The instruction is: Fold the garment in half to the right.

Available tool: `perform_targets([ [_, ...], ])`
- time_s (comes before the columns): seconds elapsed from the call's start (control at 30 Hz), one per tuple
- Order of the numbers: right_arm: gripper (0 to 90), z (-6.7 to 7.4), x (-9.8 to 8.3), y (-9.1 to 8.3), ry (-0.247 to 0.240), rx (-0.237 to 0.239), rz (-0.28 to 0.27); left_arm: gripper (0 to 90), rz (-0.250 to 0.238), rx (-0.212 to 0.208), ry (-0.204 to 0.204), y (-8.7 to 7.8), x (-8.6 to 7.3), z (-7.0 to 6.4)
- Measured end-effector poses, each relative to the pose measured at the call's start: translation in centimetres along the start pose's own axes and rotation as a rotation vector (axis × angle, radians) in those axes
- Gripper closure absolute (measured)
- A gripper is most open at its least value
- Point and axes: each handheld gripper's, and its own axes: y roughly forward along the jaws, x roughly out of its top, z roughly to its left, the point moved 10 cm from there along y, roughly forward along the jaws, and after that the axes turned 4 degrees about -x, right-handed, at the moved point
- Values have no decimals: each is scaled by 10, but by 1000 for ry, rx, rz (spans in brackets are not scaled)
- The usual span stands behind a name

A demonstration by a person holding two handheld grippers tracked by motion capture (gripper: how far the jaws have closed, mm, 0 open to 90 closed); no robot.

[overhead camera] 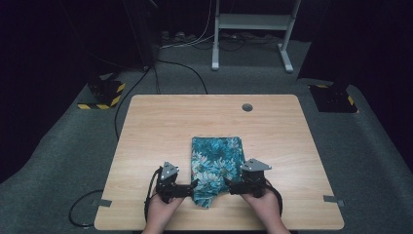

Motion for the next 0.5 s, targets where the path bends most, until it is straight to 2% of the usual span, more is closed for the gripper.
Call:
perform_targets([
  [0.13,0,-9,-4,-6,5,-15,-2,59,-3,16,5,-8,-2,10],
  [0.5,0,-37,-23,-27,9,-61,-7,57,5,61,-3,-34,-18,43],
])
